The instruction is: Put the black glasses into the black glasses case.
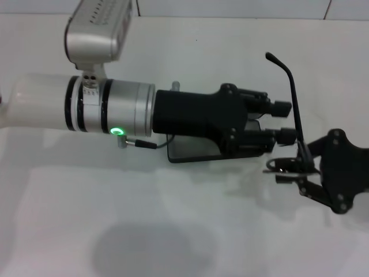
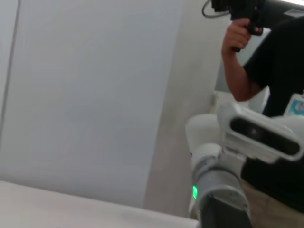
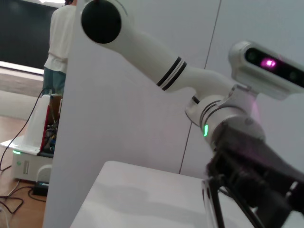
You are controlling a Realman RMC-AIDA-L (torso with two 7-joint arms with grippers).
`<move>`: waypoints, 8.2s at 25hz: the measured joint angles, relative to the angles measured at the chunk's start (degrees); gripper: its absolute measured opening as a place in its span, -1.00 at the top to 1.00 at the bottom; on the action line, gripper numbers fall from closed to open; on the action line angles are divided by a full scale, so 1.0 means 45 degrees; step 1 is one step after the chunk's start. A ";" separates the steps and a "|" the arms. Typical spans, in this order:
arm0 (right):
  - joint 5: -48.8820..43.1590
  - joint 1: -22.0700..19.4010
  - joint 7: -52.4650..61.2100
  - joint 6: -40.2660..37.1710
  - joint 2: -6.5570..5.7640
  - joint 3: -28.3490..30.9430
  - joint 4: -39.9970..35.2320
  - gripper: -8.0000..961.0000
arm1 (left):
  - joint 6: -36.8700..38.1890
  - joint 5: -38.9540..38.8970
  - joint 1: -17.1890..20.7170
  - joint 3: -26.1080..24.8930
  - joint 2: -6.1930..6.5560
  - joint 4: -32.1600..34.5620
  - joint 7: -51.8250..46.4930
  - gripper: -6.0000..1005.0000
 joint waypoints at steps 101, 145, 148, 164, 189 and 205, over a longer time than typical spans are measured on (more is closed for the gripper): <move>-0.8491 -0.0869 1.2934 1.1506 0.0127 -1.0325 -0.8362 0.76 | -0.0869 -0.3850 0.2441 -0.4353 -0.0012 -0.0946 0.4518 0.00; -0.8434 -0.0370 1.3881 1.2161 0.0078 -1.0908 -0.7834 0.55 | -0.0870 -0.3715 0.2660 -0.4908 -0.0012 -0.0965 0.4534 0.00; -0.8410 -0.0623 1.3872 1.1950 0.0057 -1.0623 -0.8150 0.55 | -0.0886 -0.3715 0.2681 -0.4907 -0.0012 -0.0965 0.4535 0.00; -0.0631 -0.1023 0.7069 0.0518 -0.0024 0.0452 -0.3993 0.53 | -0.3929 -0.1332 0.1879 -0.4835 -0.0002 -0.1140 0.3643 0.00; -0.0589 -0.0670 0.4712 0.0121 -0.0373 0.4925 0.0999 -0.33 | -0.7273 0.0523 0.0974 0.0057 -0.0004 -0.0899 0.2391 0.00; -0.0712 -0.0578 0.4700 0.0249 -0.0256 0.4926 0.1208 -0.41 | -0.7229 0.0669 0.1418 0.0356 -0.0051 -0.0575 0.3019 -0.06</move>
